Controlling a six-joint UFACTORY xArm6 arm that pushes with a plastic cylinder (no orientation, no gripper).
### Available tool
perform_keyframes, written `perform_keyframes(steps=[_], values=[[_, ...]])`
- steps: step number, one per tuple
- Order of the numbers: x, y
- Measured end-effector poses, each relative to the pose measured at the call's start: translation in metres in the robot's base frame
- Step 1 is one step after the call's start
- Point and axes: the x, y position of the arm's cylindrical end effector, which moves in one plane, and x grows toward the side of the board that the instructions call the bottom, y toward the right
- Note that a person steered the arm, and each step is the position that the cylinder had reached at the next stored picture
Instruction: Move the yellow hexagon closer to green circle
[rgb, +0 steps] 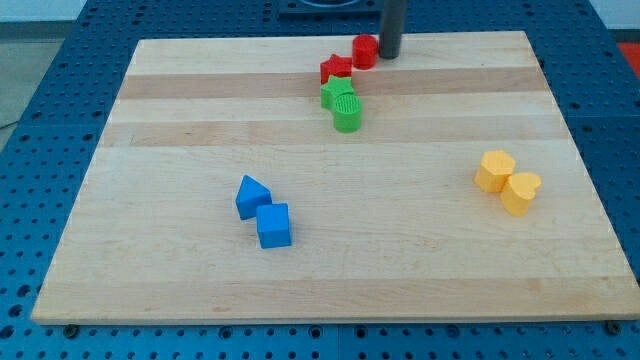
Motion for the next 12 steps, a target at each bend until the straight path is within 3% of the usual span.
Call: perform_keyframes(steps=[1, 2, 3, 4, 6, 7, 8, 10, 11, 12], values=[[0.000, -0.031], [-0.007, -0.015], [-0.021, 0.021], [0.014, 0.100], [0.203, 0.255], [0.279, 0.273], [0.302, 0.223], [0.255, 0.107], [0.250, 0.101], [0.262, 0.154]])
